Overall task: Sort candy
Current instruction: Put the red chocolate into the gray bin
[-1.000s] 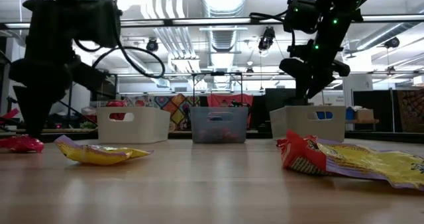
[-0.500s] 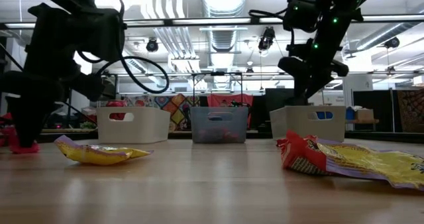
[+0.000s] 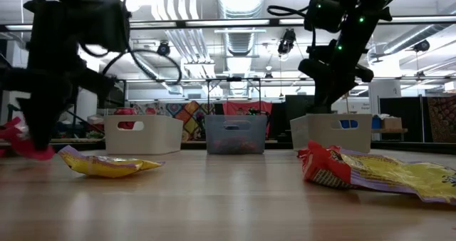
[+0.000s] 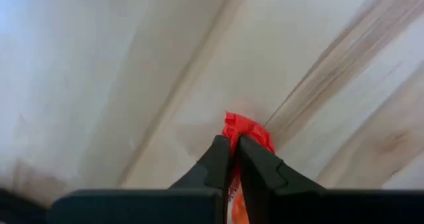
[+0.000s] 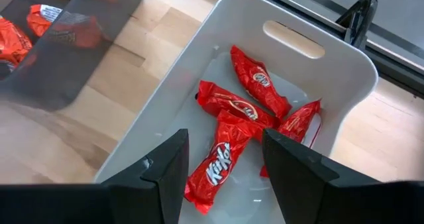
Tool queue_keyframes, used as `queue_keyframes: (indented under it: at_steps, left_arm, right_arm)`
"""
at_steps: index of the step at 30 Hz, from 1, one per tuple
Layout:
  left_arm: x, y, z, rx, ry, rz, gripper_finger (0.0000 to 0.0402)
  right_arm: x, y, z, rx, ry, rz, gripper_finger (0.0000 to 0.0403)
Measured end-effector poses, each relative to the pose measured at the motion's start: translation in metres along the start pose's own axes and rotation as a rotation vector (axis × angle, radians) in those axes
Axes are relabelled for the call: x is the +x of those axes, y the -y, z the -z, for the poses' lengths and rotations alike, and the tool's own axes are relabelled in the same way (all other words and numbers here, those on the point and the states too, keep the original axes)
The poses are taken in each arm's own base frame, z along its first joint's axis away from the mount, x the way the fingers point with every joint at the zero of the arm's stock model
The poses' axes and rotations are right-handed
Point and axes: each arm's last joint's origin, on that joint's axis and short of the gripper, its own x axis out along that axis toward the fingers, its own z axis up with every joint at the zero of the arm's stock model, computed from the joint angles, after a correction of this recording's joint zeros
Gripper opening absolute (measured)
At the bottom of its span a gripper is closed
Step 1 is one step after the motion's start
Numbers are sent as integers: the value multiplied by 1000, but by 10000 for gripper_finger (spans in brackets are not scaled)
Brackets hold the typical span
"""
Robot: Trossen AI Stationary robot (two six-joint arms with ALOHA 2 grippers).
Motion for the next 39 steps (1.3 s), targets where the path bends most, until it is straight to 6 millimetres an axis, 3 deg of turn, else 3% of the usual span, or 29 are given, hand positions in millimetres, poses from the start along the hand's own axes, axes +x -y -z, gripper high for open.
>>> queue_keyframes:
  at_steps: [5, 10, 14, 19, 24, 27, 39]
  left_arm:
    - [-24, 4, -6, 50, 234, 122, 2]
    - [-57, 12, -17, 144, 593, 359, 1]
    - [-85, 18, -25, 206, 869, 502, 1]
    - [-103, 25, -34, 247, 1086, 576, 0]
    - [-102, 36, -48, 261, 1194, 597, 0]
    - [-98, 46, -58, 266, 1251, 615, 0]
    - [-82, 66, -81, 246, 1382, 677, 0]
  right_arm:
    - [-9, 0, 0, -9, 25, -26, 183]
    - [-24, -13, 5, -68, 75, -106, 183]
    - [-41, -39, 11, -192, 178, -239, 183]
    - [-70, -80, 21, -369, 395, -461, 183]
    - [-95, -123, 46, -643, 622, -627, 182]
    - [-100, -141, 56, -689, 716, -677, 183]
    - [-67, -176, 73, -665, 742, -718, 183]
